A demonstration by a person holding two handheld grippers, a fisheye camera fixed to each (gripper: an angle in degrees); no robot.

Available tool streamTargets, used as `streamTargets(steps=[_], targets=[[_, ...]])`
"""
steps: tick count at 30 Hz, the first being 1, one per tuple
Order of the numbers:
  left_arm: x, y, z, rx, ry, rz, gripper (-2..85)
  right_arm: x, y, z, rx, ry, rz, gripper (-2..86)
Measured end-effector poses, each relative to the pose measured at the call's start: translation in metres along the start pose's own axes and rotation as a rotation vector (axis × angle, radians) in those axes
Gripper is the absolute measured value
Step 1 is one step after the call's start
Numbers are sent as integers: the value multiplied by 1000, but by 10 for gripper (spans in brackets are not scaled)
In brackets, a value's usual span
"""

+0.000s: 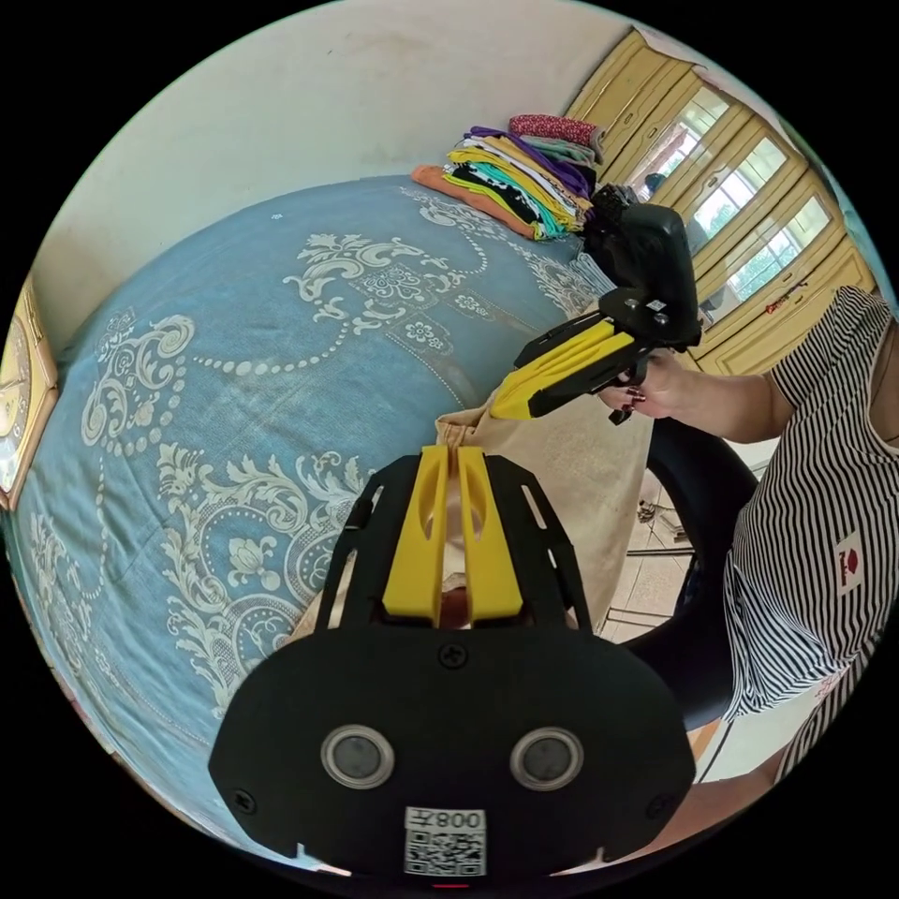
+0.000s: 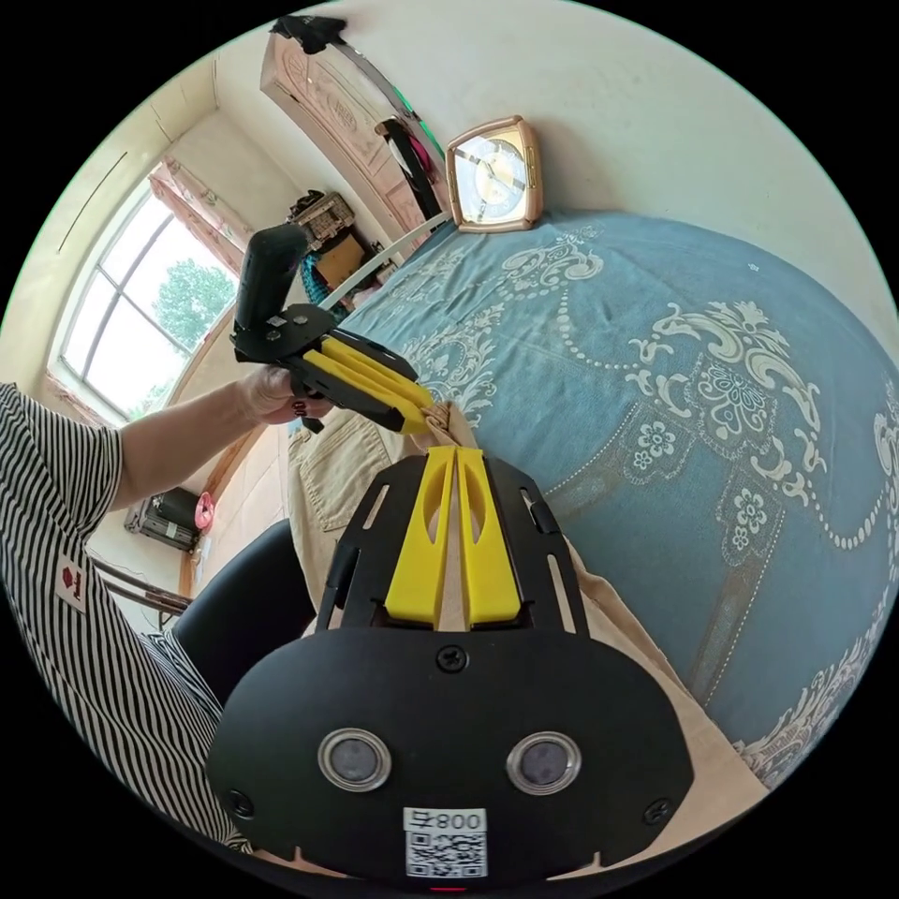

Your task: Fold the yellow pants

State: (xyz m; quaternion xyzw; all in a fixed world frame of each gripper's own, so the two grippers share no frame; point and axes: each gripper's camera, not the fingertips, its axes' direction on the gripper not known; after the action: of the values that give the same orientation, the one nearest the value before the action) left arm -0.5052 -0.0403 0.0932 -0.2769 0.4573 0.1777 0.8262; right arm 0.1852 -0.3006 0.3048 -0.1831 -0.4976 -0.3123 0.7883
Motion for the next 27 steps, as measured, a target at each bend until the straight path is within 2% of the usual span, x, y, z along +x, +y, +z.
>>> streamTargets(steps=[10,16,19,22,24,27], targets=[[-10,9,17,-72,-48,-102,11,12,-31,43,-124,180,52,2],[-2,33,-3,23,-85,-199,11,3,-35,33,-57,197,69,1],[10,44,-7,34,-173,-223,5,-13,-41,28,6,163,26,1],[16,54,-2,0,-222,-272,3,-19,-55,52,-64,173,1,1],[21,67,-15,57,-246,-331,2,-15,-62,72,-142,159,12,1],[30,98,-41,143,-287,-438,2,-14,-63,74,-146,141,11,1]])
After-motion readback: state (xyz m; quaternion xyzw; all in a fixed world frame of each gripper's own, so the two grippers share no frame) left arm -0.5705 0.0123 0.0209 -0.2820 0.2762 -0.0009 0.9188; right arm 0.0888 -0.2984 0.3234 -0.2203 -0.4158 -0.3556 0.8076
